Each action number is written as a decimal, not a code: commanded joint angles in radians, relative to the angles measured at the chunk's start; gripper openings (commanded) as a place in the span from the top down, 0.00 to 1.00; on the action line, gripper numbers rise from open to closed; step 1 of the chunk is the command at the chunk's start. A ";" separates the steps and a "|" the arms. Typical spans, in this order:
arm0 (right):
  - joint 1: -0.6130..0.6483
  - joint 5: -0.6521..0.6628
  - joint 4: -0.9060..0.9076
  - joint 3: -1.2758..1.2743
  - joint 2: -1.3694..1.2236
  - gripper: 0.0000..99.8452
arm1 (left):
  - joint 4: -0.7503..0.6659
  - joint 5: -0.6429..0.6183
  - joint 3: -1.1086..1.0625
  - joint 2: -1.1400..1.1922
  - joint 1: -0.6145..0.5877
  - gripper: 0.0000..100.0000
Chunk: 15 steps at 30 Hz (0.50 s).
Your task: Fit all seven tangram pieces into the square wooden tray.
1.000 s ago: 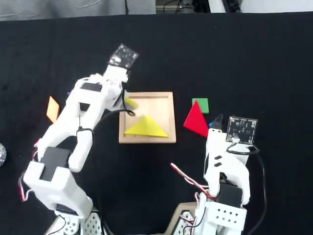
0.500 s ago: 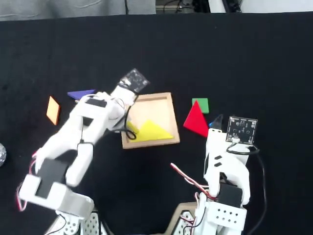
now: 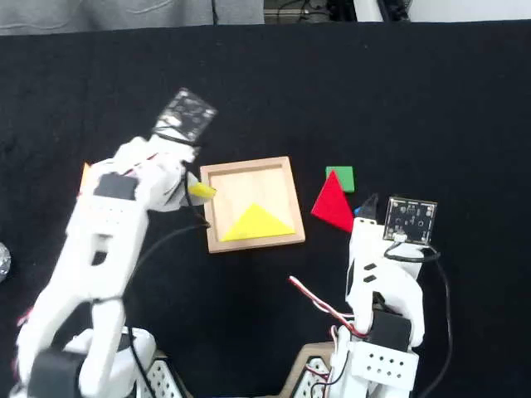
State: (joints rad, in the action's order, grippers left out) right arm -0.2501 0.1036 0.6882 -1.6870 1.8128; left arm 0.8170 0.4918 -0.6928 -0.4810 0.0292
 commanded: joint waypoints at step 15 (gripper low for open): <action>0.279 0.163 0.430 0.277 0.073 0.82 | 0.196 -0.321 -0.552 -0.764 -0.381 0.60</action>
State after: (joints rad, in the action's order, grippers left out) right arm -0.0153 0.2493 1.0533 -1.4937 1.8128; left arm 1.0242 0.1864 -1.1792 -1.2006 -0.2869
